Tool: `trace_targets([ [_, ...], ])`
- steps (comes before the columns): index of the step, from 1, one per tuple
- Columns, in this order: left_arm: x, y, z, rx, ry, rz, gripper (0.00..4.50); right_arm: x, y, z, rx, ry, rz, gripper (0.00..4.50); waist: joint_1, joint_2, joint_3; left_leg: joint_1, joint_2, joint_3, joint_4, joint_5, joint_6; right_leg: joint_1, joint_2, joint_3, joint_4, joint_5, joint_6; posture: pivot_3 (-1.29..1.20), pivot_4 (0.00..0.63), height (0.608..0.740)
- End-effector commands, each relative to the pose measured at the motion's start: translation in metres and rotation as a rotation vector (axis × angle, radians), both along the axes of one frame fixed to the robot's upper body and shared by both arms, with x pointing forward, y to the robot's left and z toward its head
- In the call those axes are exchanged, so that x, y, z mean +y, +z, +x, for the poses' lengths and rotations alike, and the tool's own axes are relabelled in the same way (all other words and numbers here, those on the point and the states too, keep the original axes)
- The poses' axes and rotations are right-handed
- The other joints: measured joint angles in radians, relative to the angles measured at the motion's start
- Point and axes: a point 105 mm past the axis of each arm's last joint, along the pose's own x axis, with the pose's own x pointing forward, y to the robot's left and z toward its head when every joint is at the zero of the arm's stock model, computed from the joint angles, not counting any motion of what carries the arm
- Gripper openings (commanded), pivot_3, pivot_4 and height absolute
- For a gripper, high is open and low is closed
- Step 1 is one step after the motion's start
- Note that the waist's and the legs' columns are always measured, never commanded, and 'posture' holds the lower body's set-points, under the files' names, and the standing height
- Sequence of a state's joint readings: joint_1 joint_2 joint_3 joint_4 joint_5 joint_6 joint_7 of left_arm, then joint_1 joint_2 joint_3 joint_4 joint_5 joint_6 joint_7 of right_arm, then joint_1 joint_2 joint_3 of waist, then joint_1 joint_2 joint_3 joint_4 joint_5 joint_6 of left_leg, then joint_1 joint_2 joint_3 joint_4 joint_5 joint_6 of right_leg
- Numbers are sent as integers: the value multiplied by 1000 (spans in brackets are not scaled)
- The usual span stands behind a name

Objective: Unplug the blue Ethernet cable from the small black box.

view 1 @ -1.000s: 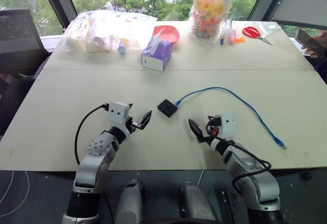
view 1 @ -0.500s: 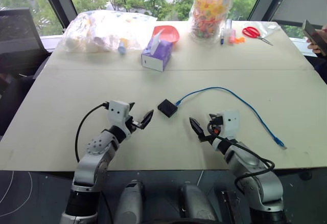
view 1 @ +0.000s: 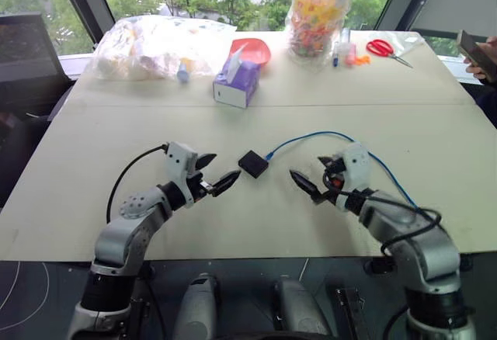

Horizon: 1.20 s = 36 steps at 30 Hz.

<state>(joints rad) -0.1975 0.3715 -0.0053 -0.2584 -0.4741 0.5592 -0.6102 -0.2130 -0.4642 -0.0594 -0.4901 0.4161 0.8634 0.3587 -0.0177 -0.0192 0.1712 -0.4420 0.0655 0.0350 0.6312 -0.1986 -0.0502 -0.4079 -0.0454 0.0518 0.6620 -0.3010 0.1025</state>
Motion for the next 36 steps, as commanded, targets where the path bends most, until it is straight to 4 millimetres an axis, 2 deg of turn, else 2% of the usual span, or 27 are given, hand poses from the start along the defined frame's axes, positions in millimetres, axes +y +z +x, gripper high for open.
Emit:
trace_targets([
  [1,1,12,-3,-11,-69,-7,4459,6,13,8,21,86,-69,4500,-1,0,0,0,0,0,0,0,0,0,0,0,0,0,0,0,150,735],
  [8,10,18,2,11,-154,33,4459,29,26,33,58,395,-319,4500,1,0,1,-1,0,0,-1,0,0,-1,0,0,0,0,0,0,150,735],
  [14,19,22,10,-16,-120,58,4459,32,26,61,118,716,-764,4500,-1,1,2,-1,0,2,-1,0,0,-2,0,0,-1,0,0,0,150,735],
  [18,18,19,-3,6,-152,68,4459,40,29,80,100,864,-1012,4500,-6,1,2,-1,0,2,-3,0,0,-4,0,0,0,2,4,0,150,735],
  [27,27,16,-19,2,-104,105,4459,75,22,96,142,1014,-1150,4500,-6,2,3,-1,1,3,-3,0,0,-4,0,0,2,2,5,0,150,735],
  [32,33,18,-21,-13,-59,108,4459,80,12,97,143,1058,-1259,4500,-1,2,3,-1,1,3,-3,0,0,-4,-1,-1,3,2,4,0,150,735],
  [35,35,19,-20,-30,-35,122,4500,91,4,92,149,1113,-1270,3670,-3,2,3,-1,1,3,-3,0,0,-4,-1,0,3,3,4,0,150,735],
  [36,36,21,-20,-38,-29,126,4500,93,2,90,153,1128,-1266,3205,-5,2,3,0,1,3,-3,0,0,-4,-1,0,3,3,4,0,150,735],
])
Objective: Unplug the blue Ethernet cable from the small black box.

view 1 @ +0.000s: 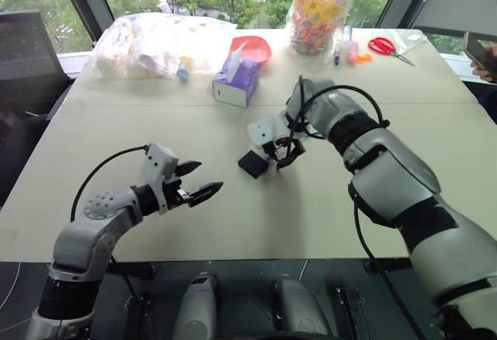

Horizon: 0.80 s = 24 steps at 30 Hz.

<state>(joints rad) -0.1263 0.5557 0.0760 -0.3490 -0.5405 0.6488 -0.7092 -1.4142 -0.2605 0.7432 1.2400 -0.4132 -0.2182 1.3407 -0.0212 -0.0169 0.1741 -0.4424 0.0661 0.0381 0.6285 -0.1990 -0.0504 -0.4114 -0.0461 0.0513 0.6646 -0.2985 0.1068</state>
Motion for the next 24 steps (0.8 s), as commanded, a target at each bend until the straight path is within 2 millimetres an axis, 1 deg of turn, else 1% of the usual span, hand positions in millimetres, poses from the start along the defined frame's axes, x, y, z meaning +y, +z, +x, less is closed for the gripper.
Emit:
trace_targets([
  [1,1,19,1,-90,16,9,4500,8,-2,-3,5,38,-11,2744,-3,0,0,0,0,0,0,0,0,0,0,0,0,0,0,0,150,735],
  [2,2,21,1,-99,24,4,4500,8,-3,-3,4,43,-20,2237,-6,0,0,1,0,0,0,0,0,1,0,0,1,0,0,0,150,735],
  [4,5,24,2,-105,36,-7,4500,9,-5,-3,-4,53,-29,1048,-17,0,0,2,0,-1,0,0,0,2,1,0,1,0,0,0,150,735],
  [6,6,24,2,-106,37,-2,4500,12,-5,-4,5,56,-15,159,-25,0,0,3,0,-1,1,0,-1,2,0,0,1,1,-1,0,150,735],
  [7,7,25,3,-109,38,0,4500,14,-5,-6,18,61,-3,19,-26,0,0,4,0,-1,1,0,-1,3,0,0,1,1,-1,0,150,735],
  [8,7,25,4,-110,38,-1,4500,16,-5,-7,29,66,8,19,-26,0,0,4,0,-1,1,0,-1,3,0,0,1,1,-1,0,150,735],
  [9,6,27,7,-111,36,-9,4500,18,-2,-4,-8,77,27,19,-25,0,0,4,0,-1,1,0,-1,3,1,0,1,1,-1,0,150,735],
  [12,1,34,13,-120,24,-38,4500,20,13,11,-231,169,81,19,-24,0,0,4,0,-1,1,0,-1,3,1,0,1,1,-1,0,150,735],
  [14,-4,41,19,-128,14,-66,4500,22,27,15,-346,210,179,19,-20,0,0,3,0,-1,1,0,-1,2,0,0,1,1,-1,0,150,735],
  [16,-10,49,25,-130,-6,-107,4500,22,39,18,-468,215,296,19,-19,0,0,2,0,-1,1,1,-1,2,0,0,1,1,-1,0,150,735],
  [17,-15,55,28,-132,-27,-123,4500,21,44,17,-563,242,356,19,-14,0,0,1,0,-1,1,1,-1,1,0,0,1,1,-1,0,150,735],
  [18,-21,61,31,-133,-56,-138,4500,26,55,14,-696,255,484,19,-9,-1,0,0,0,-1,1,1,-1,2,0,0,1,1,0,0,150,735],
  [19,-27,65,34,-127,-87,-149,4500,28,66,11,-797,213,616,19,-7,-1,0,0,0,-2,1,0,-1,1,0,0,0,1,0,0,150,735],
  [20,-32,69,34,-116,-123,-162,4500,28,75,2,-855,189,721,19,-4,-1,0,0,0,-1,0,0,-1,1,0,0,0,1,0,0,150,735],
  [21,-36,73,34,-104,-163,-175,4500,26,83,-9,-950,219,769,19,0,-1,0,-1,0,-1,0,0,-1,1,0,0,0,1,0,0,150,735],
  [24,-46,86,35,-80,-242,-215,4500,22,88,-36,-1067,232,810,19,4,0,0,-1,0,-1,-1,1,-1,0,1,1,1,0,1,0,150,735],
])
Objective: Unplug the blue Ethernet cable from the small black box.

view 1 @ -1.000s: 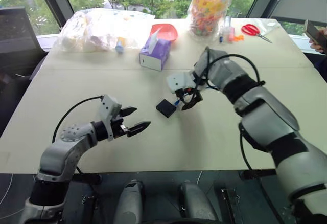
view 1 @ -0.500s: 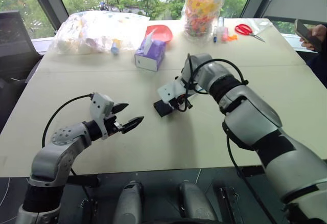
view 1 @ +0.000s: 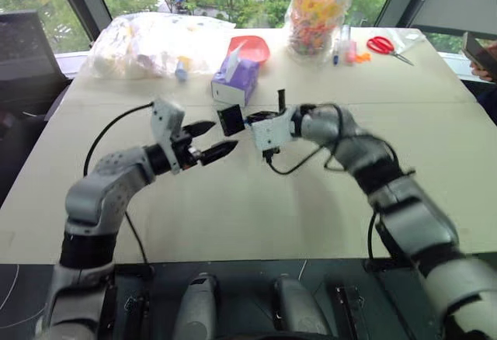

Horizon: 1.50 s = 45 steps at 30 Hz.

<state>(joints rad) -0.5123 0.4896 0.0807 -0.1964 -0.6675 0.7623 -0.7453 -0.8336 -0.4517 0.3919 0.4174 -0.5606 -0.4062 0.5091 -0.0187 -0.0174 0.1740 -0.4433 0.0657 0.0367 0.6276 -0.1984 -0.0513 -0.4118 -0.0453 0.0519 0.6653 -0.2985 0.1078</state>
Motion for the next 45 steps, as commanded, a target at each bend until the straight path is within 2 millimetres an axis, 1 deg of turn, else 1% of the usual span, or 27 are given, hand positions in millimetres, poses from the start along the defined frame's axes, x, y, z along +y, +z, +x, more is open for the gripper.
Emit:
trace_targets([
  [1,-12,13,-3,21,-108,-41,4500,8,52,-29,-239,32,101,19,-1,0,0,0,0,0,0,0,0,0,0,0,0,0,0,0,150,735],
  [3,-15,17,-3,25,-141,-44,4500,7,52,-37,-243,16,118,19,-2,0,0,0,0,0,1,0,0,1,0,0,0,0,0,0,150,735],
  [7,-25,24,5,7,-186,-33,4500,2,58,-50,-284,-25,167,19,1,0,0,2,0,-1,4,0,0,3,1,0,0,0,0,0,150,735],
  [12,-31,25,9,-14,-217,-24,4500,-2,57,-57,-276,-40,160,19,3,0,0,2,-1,-1,4,0,0,4,1,0,0,0,0,0,150,735],
  [15,-33,25,10,-25,-231,-20,4500,-6,53,-57,-258,-43,143,19,4,0,0,1,-1,-1,4,0,0,3,1,0,0,0,0,0,150,735],
  [22,-25,25,10,-30,-225,-15,4500,-10,55,-55,-259,-49,136,19,2,0,0,1,0,-1,3,0,0,3,1,0,0,0,0,0,150,735],
  [27,-21,27,8,-25,-223,-19,4500,-17,54,-51,-256,-64,118,19,2,0,0,1,0,-1,3,0,0,3,1,0,0,0,0,0,150,735],
  [32,-21,27,7,-20,-230,-12,4500,-19,52,-52,-251,-64,116,19,3,0,0,1,0,-1,4,0,0,3,1,0,0,0,0,0,150,735],
  [38,-12,28,4,-6,-224,-3,4500,-23,49,-48,-244,-79,108,19,2,0,0,1,0,-1,3,0,0,3,1,0,0,0,0,0,150,735],
  [45,-12,29,4,-5,-226,1,4500,-24,50,-49,-244,-77,109,19,3,0,0,1,0,-1,4,0,0,3,1,0,0,0,0,0,150,735],
])
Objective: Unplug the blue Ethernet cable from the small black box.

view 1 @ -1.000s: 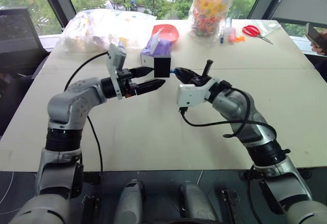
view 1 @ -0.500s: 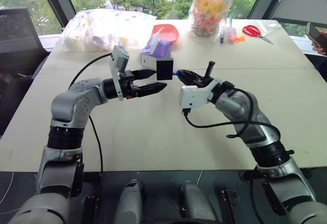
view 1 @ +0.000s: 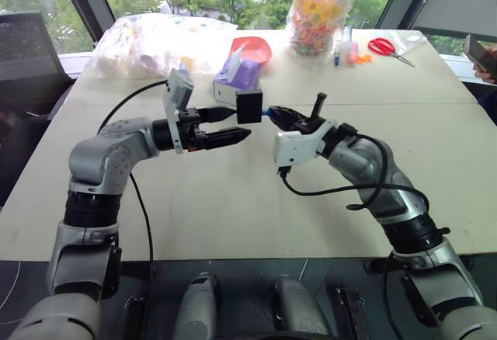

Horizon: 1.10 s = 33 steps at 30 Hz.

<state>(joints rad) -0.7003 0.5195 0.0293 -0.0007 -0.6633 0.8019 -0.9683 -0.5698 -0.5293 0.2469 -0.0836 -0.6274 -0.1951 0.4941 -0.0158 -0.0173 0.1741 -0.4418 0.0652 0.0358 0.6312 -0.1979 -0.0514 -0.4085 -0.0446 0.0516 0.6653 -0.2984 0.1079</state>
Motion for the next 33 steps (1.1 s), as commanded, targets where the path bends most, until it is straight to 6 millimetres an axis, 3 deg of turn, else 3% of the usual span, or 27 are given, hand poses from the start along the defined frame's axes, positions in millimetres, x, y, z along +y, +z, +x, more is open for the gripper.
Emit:
trace_targets([
  [1,0,12,-4,-42,-14,-15,4500,7,21,-10,-77,53,19,19,1,0,0,0,0,0,0,0,0,0,0,0,0,0,0,0,150,735],
  [15,11,16,-10,-26,-8,-13,4500,1,18,-6,-69,41,0,19,1,0,0,0,0,0,0,0,0,0,0,0,0,0,0,0,150,735],
  [26,-7,10,-1,-32,-25,-36,4500,15,15,-25,-16,152,-6,19,1,0,0,0,0,0,0,0,0,0,0,0,0,0,0,0,150,735],
  [33,-11,11,3,-38,-35,-50,4500,15,15,-25,-10,152,-11,19,1,0,0,0,0,0,1,0,0,0,0,0,0,0,0,0,150,735],
])
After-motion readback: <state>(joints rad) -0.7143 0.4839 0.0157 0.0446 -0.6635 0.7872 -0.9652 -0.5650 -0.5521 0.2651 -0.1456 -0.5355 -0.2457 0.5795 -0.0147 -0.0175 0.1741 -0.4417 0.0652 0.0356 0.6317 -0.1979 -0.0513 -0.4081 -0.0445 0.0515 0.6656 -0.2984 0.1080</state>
